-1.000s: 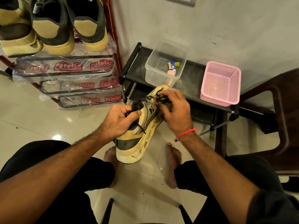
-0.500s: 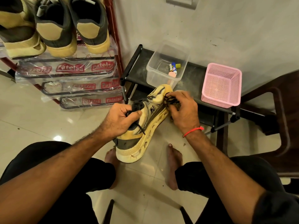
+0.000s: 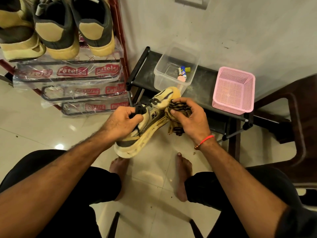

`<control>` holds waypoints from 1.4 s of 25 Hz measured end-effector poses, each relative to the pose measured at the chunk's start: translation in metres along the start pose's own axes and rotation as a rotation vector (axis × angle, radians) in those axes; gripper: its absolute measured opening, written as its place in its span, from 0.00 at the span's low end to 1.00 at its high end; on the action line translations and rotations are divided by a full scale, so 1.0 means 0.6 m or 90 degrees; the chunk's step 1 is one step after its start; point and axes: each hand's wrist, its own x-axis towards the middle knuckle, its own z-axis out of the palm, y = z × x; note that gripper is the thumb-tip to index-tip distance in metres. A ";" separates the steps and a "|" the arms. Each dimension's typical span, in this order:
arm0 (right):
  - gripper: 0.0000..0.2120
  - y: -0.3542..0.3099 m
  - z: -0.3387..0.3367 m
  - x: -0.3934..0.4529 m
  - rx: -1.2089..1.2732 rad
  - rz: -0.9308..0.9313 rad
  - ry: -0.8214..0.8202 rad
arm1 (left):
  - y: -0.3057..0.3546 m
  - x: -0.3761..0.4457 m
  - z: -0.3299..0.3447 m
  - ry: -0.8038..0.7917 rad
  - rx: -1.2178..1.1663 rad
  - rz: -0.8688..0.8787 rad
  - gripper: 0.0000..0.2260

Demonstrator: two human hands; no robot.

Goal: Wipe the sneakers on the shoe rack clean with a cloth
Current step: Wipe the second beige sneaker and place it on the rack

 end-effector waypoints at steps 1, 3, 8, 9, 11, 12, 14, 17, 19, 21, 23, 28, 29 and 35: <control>0.15 -0.001 0.005 -0.004 -0.005 -0.013 -0.016 | -0.002 0.003 0.001 0.017 0.005 -0.038 0.07; 0.15 -0.004 0.014 -0.005 0.003 -0.021 -0.029 | -0.012 0.009 0.003 0.087 -0.025 -0.101 0.10; 0.17 -0.007 0.034 -0.012 0.043 -0.012 -0.075 | -0.020 0.007 0.008 0.121 -0.155 -0.153 0.11; 0.16 -0.010 0.034 -0.012 0.077 0.006 -0.069 | -0.024 0.007 0.011 0.109 -0.128 -0.119 0.10; 0.17 -0.011 0.021 0.000 0.176 0.071 0.001 | -0.031 0.008 0.013 0.076 -0.058 -0.018 0.08; 0.21 -0.011 0.010 0.008 0.200 0.084 0.033 | -0.034 0.007 0.013 0.059 -0.006 0.043 0.10; 0.29 -0.010 -0.002 0.013 0.084 -0.008 0.052 | -0.038 0.004 0.016 0.039 0.133 0.167 0.15; 0.32 -0.013 0.024 -0.014 -0.227 -0.257 -0.033 | -0.044 -0.001 0.028 0.062 0.234 0.327 0.08; 0.31 -0.002 0.007 0.008 -0.316 -0.277 0.002 | -0.046 -0.003 0.025 0.100 0.269 0.396 0.06; 0.29 0.013 -0.027 0.033 -0.323 -0.175 0.110 | -0.046 -0.001 0.018 0.130 0.306 0.422 0.06; 0.29 0.011 -0.019 0.026 -0.321 -0.145 0.103 | -0.047 -0.001 0.017 0.147 0.333 0.425 0.06; 0.27 0.006 0.004 0.018 -0.351 -0.239 0.012 | -0.048 -0.001 0.019 0.145 0.313 0.418 0.08; 0.26 0.010 -0.007 0.028 -0.354 -0.186 0.060 | -0.049 0.002 0.017 0.150 0.327 0.417 0.08; 0.26 0.009 0.017 0.007 -0.408 -0.287 -0.016 | -0.045 0.002 0.019 0.136 0.258 0.362 0.16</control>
